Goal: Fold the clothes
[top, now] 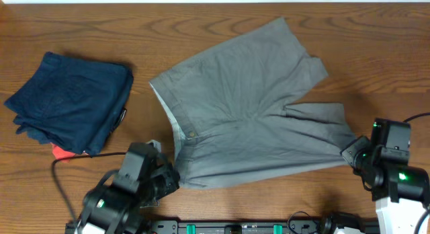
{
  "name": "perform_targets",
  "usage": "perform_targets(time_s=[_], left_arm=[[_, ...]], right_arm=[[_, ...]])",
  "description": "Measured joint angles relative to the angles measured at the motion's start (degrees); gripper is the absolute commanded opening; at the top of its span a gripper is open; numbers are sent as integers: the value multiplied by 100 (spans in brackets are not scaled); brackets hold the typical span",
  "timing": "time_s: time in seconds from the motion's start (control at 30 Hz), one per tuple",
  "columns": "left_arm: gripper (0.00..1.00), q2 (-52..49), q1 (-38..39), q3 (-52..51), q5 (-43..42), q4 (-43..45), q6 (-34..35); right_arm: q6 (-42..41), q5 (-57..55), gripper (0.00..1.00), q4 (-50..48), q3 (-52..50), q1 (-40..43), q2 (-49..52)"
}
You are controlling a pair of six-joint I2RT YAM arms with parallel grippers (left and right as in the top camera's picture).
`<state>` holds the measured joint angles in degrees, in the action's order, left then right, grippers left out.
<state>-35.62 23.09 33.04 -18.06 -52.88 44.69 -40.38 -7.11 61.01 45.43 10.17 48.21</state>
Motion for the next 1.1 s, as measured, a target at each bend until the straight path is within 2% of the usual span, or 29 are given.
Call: perform_targets(time_s=[0.13, 0.33, 0.57, 0.83, 0.87, 0.93, 0.97, 1.03, 1.07, 1.1], left_arm=[[6, 422, 2, 0, 160, 407, -4], [6, 120, -79, 2, 629, 1694, 2], [6, -1038, -988, 26, 905, 3552, 26], [6, -3001, -1794, 59, 1082, 5939, 28], [6, -3327, -1827, 57, 1117, 6279, 26], [8, -3893, -1860, 57, 1169, 6909, 31], [27, -4238, -1875, 52, 1200, 7243, 24], [71, -4715, -1895, 55, 1248, 7700, 20], [87, -4944, -1910, 52, 1246, 7882, 26], [98, -5147, -1926, 52, 1233, 7991, 31]], right_arm=[[428, 74, 1, -249, 376, 0, -9], [1296, 619, 1, -1410, 1086, -28, 675], [1810, 1099, 1, -2754, 1895, -546, 2280], [1961, 1180, 1, -5147, 2192, -1300, 3766], [1974, 1156, 7, -5447, 2199, -1392, 4022], [1969, 1117, 35, -5932, 2214, -1484, 4406], [1982, 1110, 41, -6220, 2214, -1543, 4677], [1998, 1121, 43, -6559, 2223, -1641, 5106], [2011, 1119, 45, -6610, 2225, -1690, 5335], [2006, 1137, 46, -6572, 2225, -1731, 5497]])
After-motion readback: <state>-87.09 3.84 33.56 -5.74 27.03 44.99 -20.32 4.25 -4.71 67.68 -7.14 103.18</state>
